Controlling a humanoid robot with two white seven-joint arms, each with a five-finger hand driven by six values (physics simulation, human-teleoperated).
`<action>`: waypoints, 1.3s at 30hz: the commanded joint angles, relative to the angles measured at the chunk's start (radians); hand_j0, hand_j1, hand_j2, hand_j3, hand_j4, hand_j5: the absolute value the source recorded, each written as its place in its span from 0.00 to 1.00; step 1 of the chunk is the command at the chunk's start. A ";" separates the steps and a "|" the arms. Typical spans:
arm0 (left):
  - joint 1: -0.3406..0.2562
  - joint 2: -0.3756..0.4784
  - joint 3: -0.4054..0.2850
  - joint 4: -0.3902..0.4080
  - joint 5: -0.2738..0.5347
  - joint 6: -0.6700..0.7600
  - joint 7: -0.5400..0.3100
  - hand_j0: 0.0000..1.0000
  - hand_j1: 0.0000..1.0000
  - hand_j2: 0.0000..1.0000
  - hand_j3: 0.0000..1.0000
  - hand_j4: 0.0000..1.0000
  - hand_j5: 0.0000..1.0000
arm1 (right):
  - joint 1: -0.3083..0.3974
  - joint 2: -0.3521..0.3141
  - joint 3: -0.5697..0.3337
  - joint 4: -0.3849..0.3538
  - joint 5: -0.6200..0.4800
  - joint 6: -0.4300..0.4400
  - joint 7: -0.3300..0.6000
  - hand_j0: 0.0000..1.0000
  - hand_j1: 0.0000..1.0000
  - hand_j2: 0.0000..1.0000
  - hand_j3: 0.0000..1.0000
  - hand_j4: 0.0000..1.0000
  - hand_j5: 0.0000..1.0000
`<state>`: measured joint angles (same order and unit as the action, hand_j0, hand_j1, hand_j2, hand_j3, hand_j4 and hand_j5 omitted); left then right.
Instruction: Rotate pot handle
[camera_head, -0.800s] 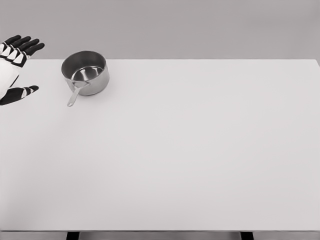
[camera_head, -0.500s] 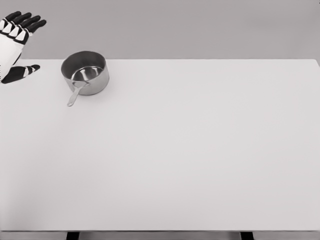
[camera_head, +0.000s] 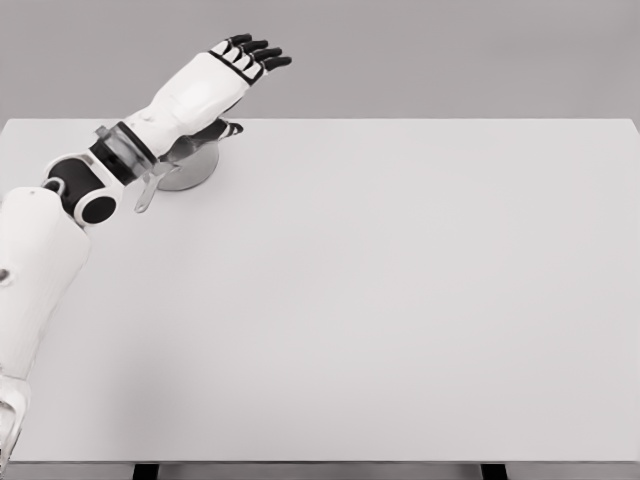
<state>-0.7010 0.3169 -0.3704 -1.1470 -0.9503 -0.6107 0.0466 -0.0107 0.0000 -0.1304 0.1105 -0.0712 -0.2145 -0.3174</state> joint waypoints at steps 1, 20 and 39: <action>0.000 -0.055 -0.045 0.001 -0.005 0.000 -0.001 1.00 1.00 1.00 1.00 1.00 1.00 | 0.000 0.000 0.000 0.000 -0.001 0.000 0.000 1.00 1.00 1.00 1.00 1.00 1.00; 0.178 0.088 0.028 -0.155 -0.051 0.000 0.013 1.00 1.00 1.00 1.00 1.00 1.00 | 0.000 0.000 0.000 0.000 -0.001 0.000 0.000 1.00 1.00 1.00 1.00 1.00 1.00; 0.239 0.126 0.100 -0.083 -0.059 0.000 0.016 1.00 1.00 1.00 1.00 1.00 1.00 | 0.000 0.000 0.000 0.000 -0.001 0.000 0.000 1.00 1.00 1.00 1.00 1.00 1.00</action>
<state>-0.4587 0.4336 -0.2872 -1.2315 -1.0166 -0.6106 0.0620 -0.0107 0.0000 -0.1304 0.1105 -0.0711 -0.2145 -0.3173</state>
